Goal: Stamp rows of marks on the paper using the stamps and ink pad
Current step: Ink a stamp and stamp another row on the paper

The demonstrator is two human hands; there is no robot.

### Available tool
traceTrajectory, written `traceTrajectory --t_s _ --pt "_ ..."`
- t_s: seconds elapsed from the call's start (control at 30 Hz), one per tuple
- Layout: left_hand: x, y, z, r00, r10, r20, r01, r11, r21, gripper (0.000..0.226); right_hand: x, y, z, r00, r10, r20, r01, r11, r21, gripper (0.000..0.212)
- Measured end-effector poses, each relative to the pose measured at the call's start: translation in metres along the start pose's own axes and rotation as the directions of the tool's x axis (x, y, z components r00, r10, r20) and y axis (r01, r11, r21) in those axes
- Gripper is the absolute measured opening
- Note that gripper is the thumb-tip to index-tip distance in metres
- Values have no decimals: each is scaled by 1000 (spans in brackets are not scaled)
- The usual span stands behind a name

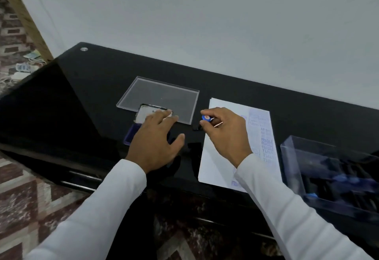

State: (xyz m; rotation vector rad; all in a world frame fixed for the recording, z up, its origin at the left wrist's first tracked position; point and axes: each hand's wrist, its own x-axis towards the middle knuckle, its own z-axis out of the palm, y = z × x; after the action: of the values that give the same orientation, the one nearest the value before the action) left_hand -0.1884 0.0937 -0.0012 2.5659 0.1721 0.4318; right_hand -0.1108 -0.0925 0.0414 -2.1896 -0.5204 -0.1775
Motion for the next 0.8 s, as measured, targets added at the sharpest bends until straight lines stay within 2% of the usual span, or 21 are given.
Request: traceTrajectory --t_s 0.33,0.8 --pt "35 63 58 984 118 130 -115 993 -31 59 11 53 -66 986 143 -91 -150 986 -69 24" --pt "97 90 101 969 77 235 -78 997 -4 58 57 105 -89 978 157 -140 -179 971 -157 22"
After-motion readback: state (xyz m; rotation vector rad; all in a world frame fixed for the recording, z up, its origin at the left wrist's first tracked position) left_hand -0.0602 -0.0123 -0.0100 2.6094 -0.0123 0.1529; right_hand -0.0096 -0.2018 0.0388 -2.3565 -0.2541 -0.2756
